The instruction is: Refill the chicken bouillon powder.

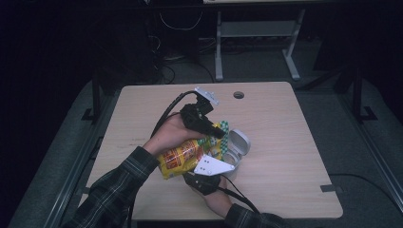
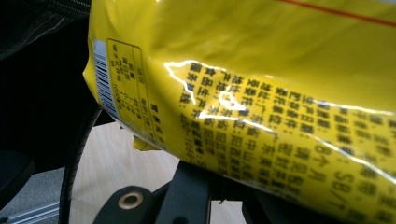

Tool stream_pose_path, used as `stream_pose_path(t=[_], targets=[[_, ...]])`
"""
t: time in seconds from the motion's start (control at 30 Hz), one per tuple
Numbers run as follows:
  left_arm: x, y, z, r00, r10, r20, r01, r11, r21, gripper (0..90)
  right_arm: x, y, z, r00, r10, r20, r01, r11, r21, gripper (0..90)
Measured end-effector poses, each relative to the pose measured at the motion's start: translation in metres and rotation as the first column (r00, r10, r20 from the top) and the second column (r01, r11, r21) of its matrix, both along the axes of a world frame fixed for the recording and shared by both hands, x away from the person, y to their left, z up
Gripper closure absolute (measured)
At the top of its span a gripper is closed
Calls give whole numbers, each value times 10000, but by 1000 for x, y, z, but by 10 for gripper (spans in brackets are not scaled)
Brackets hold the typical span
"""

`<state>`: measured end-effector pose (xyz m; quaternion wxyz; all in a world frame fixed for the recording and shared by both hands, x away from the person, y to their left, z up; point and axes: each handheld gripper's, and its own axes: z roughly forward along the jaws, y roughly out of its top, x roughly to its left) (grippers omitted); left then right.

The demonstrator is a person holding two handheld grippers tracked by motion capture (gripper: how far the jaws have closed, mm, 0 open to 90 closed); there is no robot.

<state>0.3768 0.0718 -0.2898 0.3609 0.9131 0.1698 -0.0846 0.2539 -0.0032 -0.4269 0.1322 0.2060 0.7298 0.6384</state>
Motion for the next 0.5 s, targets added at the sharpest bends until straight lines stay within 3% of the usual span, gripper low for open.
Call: stream_pose_path(t=[0.1, 0.5], targets=[[1, -1, 0, 10000, -47, 7, 47, 9998, 168, 893, 1, 1, 0, 10000, 11, -7, -11, 10000, 31, 899], [0, -2, 2, 10000, -72, 47, 71, 9998, 210, 893, 1, 2, 2, 10000, -3, 39, 2, 10000, 58, 899]])
